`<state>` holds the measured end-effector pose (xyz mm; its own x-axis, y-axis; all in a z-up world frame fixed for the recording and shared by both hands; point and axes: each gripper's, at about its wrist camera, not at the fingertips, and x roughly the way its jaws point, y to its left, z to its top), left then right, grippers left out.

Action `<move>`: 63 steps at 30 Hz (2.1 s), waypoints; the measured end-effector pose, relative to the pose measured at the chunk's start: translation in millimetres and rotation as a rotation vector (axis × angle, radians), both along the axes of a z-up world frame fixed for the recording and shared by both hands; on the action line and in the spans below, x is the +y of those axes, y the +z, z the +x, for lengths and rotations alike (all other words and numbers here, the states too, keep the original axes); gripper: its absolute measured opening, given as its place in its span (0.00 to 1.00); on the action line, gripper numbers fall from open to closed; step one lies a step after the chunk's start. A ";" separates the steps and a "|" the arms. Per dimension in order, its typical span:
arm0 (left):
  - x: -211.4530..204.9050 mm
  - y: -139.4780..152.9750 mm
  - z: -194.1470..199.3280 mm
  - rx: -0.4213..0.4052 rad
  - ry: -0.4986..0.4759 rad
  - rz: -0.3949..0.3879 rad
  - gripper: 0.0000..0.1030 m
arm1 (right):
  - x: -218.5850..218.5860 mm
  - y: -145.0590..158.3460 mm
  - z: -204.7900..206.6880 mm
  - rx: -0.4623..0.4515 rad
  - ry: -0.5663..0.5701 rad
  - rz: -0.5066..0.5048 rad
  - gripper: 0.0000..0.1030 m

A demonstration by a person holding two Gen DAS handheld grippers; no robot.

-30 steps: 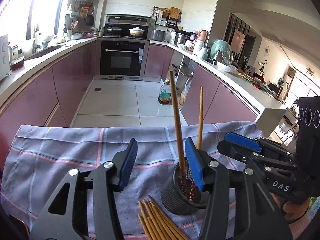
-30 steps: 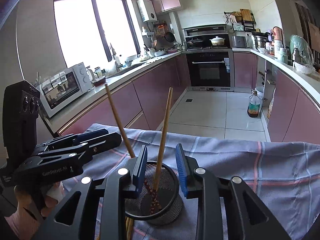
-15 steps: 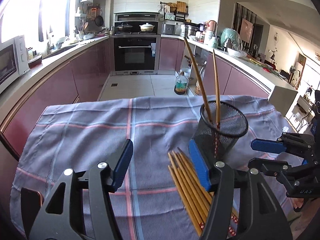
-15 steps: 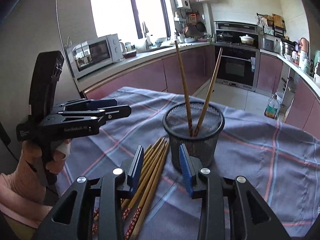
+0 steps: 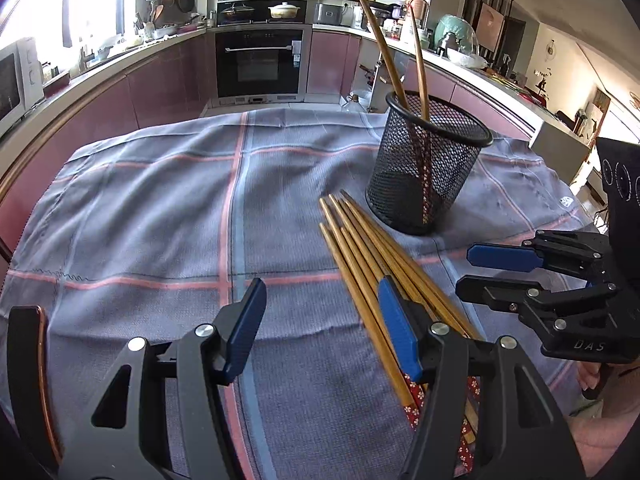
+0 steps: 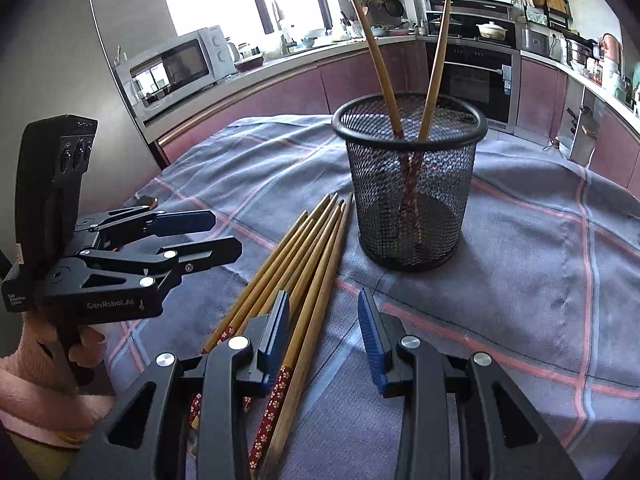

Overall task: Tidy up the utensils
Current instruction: 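Move both tools back down to the chopstick bundle, then grasp one chopstick with the right tool while the left tool grasps another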

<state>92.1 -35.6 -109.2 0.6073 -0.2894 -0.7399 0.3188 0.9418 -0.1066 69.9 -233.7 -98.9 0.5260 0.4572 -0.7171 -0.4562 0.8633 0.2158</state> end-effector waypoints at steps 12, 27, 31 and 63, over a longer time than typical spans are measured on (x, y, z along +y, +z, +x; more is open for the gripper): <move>-10.9 -23.2 -5.1 0.068 -0.045 0.010 0.53 | 4.3 -18.1 9.2 0.052 -0.034 -0.023 0.23; -6.8 -25.6 -5.5 0.087 -0.074 0.015 0.44 | 12.6 -18.3 11.8 0.056 -0.031 -0.060 0.23; -8.8 -25.6 -0.4 0.095 -0.075 0.009 0.43 | 17.2 -19.3 13.9 0.055 -0.033 -0.075 0.22; -4.0 -26.6 11.2 0.116 0.019 -0.016 0.12 | 19.7 -16.5 26.6 0.051 -0.067 -0.038 0.05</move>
